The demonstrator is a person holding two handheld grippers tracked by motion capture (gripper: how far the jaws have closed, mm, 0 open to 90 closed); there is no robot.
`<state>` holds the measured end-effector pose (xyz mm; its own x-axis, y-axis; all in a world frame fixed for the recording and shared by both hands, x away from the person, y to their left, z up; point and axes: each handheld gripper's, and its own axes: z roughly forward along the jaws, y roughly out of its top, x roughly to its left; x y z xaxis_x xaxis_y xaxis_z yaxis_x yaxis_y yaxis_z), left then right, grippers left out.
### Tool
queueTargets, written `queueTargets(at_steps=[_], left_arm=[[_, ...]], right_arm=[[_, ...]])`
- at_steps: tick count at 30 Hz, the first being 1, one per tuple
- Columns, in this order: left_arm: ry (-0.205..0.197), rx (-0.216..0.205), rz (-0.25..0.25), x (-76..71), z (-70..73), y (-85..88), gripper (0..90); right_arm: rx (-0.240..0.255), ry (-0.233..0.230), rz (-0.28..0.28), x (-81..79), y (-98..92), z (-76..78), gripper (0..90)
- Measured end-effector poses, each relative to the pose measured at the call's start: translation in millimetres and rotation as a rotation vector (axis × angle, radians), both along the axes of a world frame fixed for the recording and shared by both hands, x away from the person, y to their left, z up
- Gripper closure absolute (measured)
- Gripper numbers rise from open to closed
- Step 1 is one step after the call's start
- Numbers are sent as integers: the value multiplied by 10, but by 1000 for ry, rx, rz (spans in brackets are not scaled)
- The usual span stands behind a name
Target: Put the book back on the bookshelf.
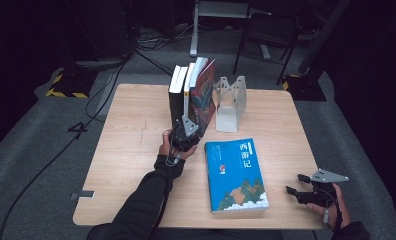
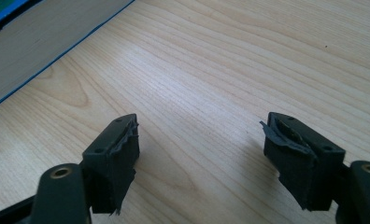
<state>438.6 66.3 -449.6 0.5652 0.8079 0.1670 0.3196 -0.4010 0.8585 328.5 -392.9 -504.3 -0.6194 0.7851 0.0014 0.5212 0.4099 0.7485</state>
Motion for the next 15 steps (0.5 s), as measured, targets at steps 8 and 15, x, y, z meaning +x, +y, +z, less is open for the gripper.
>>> queueTargets(at_steps=[8,15], left_arm=[[19,46,-83,-196,-70,50,565],[33,76,-151,-376,-139,120,531]], right_arm=[[0,0,0,0,0,0,260],[0,0,0,0,0,0,261]])
